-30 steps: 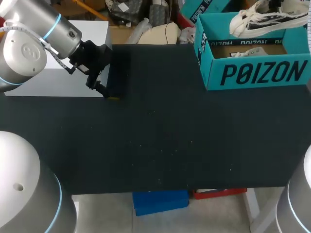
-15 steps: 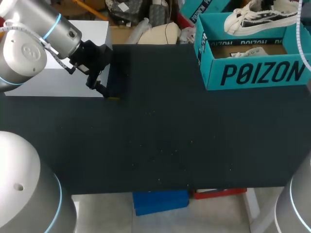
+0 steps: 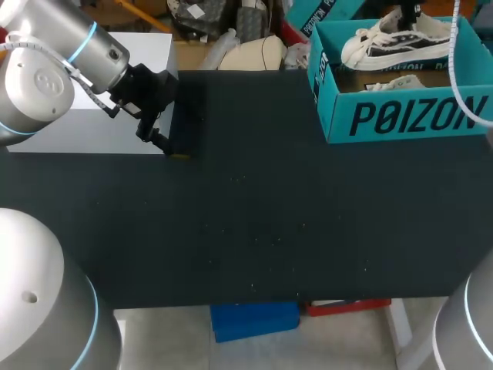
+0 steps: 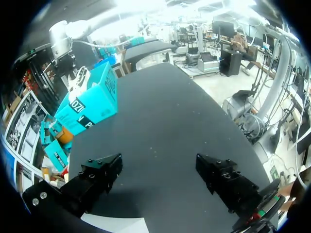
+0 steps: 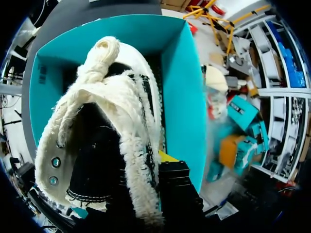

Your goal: Take the shoe out of the shoebox, open the shoe tongue, remove and reinsert the insole, then place the shoe into the shoebox

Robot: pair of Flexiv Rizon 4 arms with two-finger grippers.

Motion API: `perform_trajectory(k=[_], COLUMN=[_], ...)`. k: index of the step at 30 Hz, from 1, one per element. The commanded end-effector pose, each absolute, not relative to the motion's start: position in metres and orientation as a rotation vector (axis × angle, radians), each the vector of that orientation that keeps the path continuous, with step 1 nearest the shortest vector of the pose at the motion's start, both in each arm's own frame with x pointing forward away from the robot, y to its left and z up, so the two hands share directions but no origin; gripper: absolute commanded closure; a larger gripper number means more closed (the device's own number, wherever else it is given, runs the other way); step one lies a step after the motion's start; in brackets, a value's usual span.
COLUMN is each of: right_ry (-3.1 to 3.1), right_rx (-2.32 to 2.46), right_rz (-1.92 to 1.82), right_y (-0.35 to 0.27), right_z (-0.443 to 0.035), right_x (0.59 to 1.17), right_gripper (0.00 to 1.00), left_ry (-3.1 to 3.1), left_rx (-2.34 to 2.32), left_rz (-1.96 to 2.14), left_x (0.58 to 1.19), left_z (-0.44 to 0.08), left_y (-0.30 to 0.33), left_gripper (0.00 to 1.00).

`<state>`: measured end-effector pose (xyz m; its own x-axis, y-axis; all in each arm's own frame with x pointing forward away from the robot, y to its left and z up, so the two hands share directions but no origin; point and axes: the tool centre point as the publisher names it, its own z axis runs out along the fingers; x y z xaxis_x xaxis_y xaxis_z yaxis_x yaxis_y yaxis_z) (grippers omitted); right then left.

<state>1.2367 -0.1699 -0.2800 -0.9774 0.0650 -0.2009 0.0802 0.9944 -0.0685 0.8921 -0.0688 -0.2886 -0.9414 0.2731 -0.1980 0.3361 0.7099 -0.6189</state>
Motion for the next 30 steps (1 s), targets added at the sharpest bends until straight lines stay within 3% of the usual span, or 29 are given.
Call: perform_trajectory(k=[1, 26, 30], right_ry=[2.953, 3.041, 3.040], right_rx=[0.105, 0.102, 0.103], right_rz=[-0.091, -0.021, -0.036], right_y=[-0.172, -0.166, -0.167], right_z=[-0.304, -0.376, -0.368], right_x=[1.252, 1.258, 1.254], right_gripper=[1.00, 1.00, 0.76], left_ry=[2.819, 2.819, 2.819], left_rx=[0.504, 0.504, 0.504], left_rz=[-1.044, -1.044, -1.044], left_x=[0.891, 0.891, 0.891], left_z=[-0.289, -0.289, -0.289], left_y=[-0.068, -0.068, -0.068], left_gripper=[0.00, 0.00, 0.00])
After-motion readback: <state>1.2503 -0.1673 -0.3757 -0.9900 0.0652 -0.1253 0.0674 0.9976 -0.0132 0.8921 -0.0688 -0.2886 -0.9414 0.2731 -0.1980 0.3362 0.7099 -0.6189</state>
